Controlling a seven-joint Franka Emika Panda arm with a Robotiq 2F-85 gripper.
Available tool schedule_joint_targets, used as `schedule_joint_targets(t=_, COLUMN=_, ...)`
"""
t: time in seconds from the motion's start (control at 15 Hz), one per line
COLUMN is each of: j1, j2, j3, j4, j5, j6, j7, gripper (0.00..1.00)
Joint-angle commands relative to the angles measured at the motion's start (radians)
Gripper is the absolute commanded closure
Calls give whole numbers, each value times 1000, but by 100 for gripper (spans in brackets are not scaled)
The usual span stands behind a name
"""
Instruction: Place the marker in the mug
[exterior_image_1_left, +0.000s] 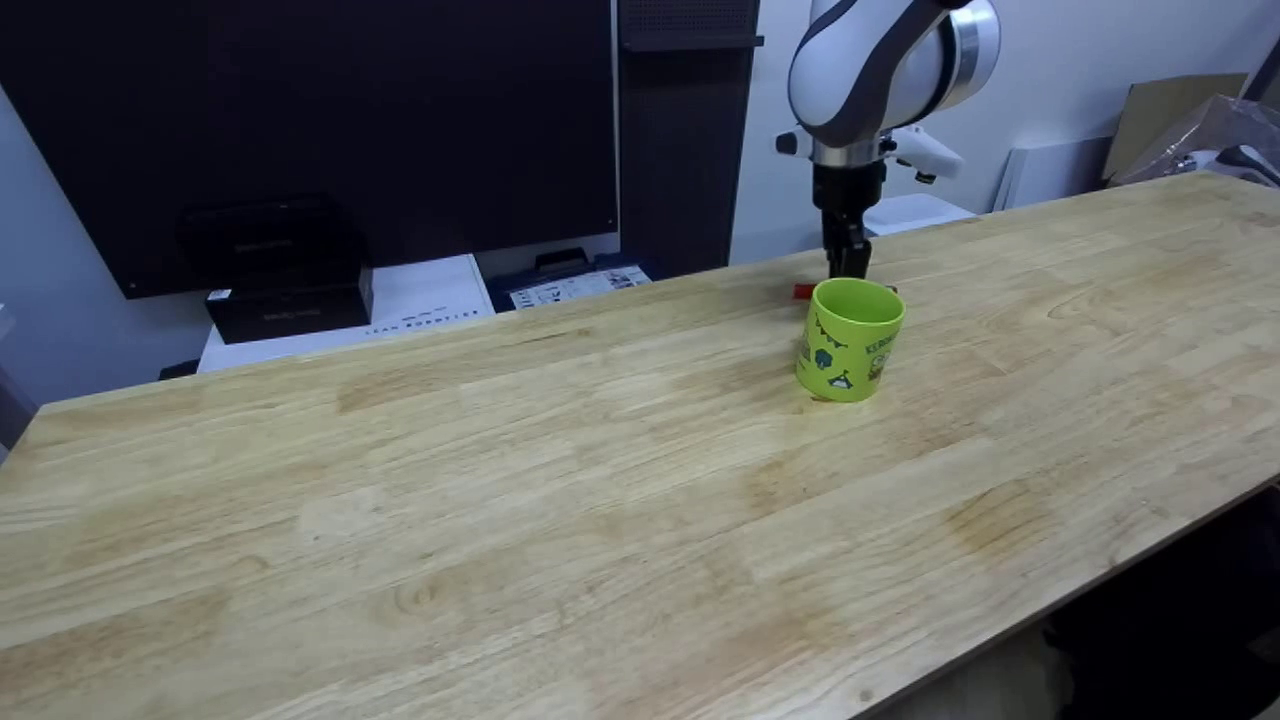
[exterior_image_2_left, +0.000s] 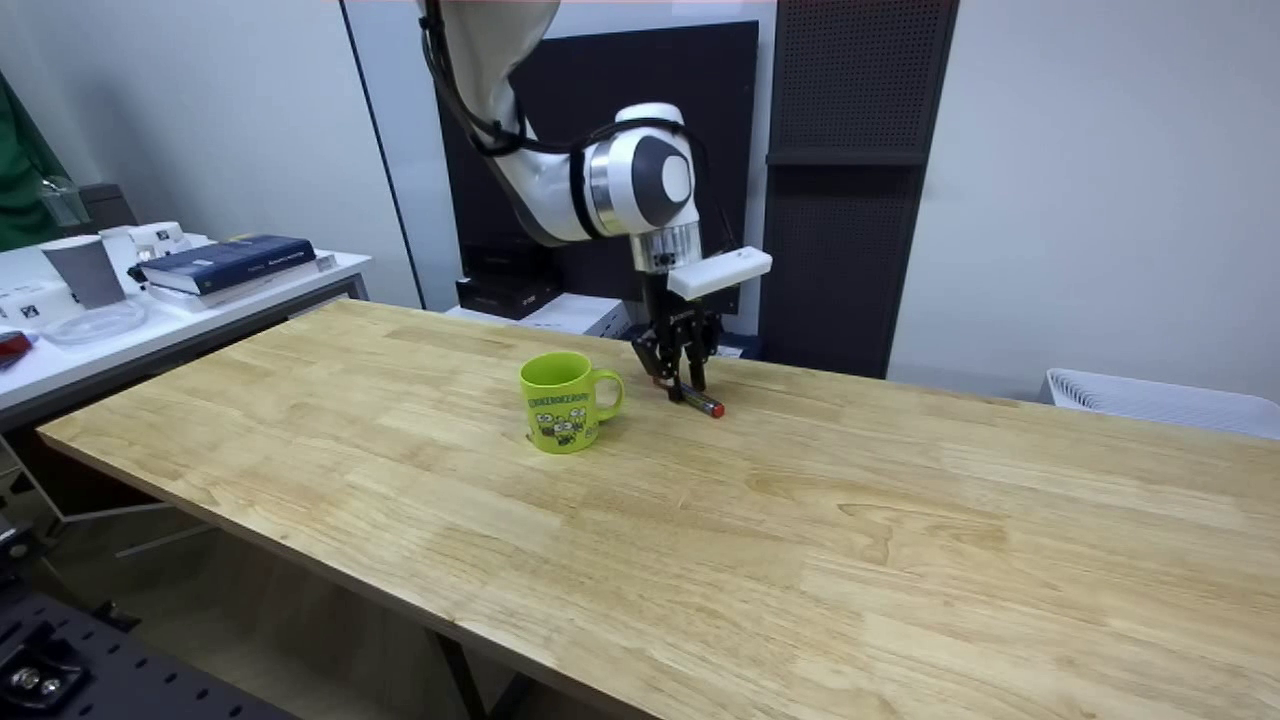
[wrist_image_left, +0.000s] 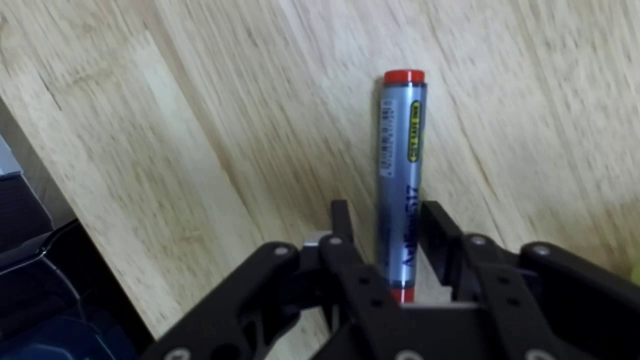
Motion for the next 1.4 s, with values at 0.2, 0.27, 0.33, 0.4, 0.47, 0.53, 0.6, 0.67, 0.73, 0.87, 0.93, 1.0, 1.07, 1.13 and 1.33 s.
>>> schedule_joint_targets(t=0.2, j1=-12, j2=-20, j3=5, j4=-16, j5=-5, j6=14, j7=44, gripper=95)
schedule_joint_targets(t=0.27, j1=-19, j2=-38, j3=13, j4=-35, j5=-3, j6=10, j7=30, gripper=95)
schedule_joint_targets(t=0.33, j1=-16, j2=-57, j3=10, j4=-53, j5=-7, j6=2, j7=29, gripper=95)
schedule_joint_targets(t=0.4, j1=-16, j2=-93, j3=11, j4=-88, j5=-12, j6=-8, j7=20, gripper=95)
schedule_joint_targets(t=0.47, j1=-12, j2=-130, j3=8, j4=-122, j5=-18, j6=-14, j7=19, gripper=95)
schedule_joint_targets(t=0.53, j1=-8, j2=-165, j3=6, j4=-153, j5=-22, j6=-24, j7=21, gripper=95)
schedule_joint_targets(t=0.6, j1=-5, j2=-216, j3=7, j4=-199, j5=-26, j6=-37, j7=19, gripper=95)
schedule_joint_targets(t=0.67, j1=4, j2=-260, j3=3, j4=-233, j5=-31, j6=-55, j7=25, gripper=95)
schedule_joint_targets(t=0.73, j1=21, j2=-311, j3=-5, j4=-269, j5=-45, j6=-88, j7=33, gripper=95)
schedule_joint_targets(t=0.87, j1=50, j2=-405, j3=-13, j4=-323, j5=-76, j6=-170, j7=46, gripper=95)
schedule_joint_targets(t=0.93, j1=59, j2=-450, j3=-8, j4=-344, j5=-84, j6=-220, j7=44, gripper=95)
schedule_joint_targets(t=1.0, j1=70, j2=-486, j3=-2, j4=-350, j5=-88, j6=-302, j7=39, gripper=95)
schedule_joint_targets(t=1.07, j1=81, j2=-515, j3=8, j4=-346, j5=-89, j6=-397, j7=24, gripper=95)
schedule_joint_targets(t=1.13, j1=99, j2=-539, j3=8, j4=-342, j5=-100, j6=-477, j7=39, gripper=95)
schedule_joint_targets(t=1.33, j1=142, j2=-588, j3=19, j4=-327, j5=-130, j6=-667, j7=77, gripper=95)
